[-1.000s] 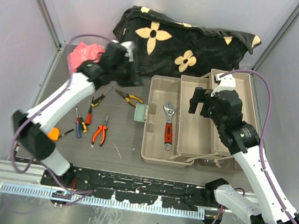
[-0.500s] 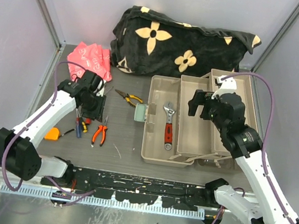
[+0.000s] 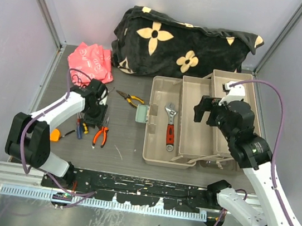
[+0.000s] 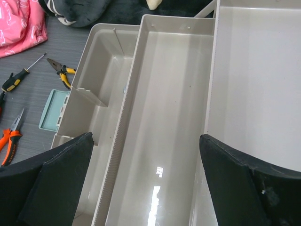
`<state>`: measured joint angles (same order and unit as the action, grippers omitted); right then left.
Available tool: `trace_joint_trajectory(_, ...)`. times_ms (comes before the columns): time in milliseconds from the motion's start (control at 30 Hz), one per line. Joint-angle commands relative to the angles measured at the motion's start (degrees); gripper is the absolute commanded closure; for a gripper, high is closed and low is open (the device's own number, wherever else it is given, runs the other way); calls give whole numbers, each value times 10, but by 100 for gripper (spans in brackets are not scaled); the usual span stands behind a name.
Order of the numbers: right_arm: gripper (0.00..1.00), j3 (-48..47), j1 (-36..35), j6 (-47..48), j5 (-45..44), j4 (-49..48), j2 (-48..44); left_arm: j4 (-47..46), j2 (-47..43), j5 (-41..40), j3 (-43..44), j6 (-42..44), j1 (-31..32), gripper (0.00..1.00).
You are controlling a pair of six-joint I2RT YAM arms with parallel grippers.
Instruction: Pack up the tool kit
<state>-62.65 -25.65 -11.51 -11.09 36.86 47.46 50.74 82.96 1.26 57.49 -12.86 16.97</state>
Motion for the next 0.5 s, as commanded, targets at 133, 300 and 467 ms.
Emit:
trace_joint_trajectory(133,0,-6,2,-5,-9,-4,-19,-55,47,17,-9,-24,-14,66)
trace_joint_trajectory(300,0,-7,2,-5,-9,0,-24,-87,61,20,-34,-39,-13,67)
trace_joint_trajectory(467,0,-2,2,-7,-34,2,-27,-98,63,32,-51,-51,-14,67)
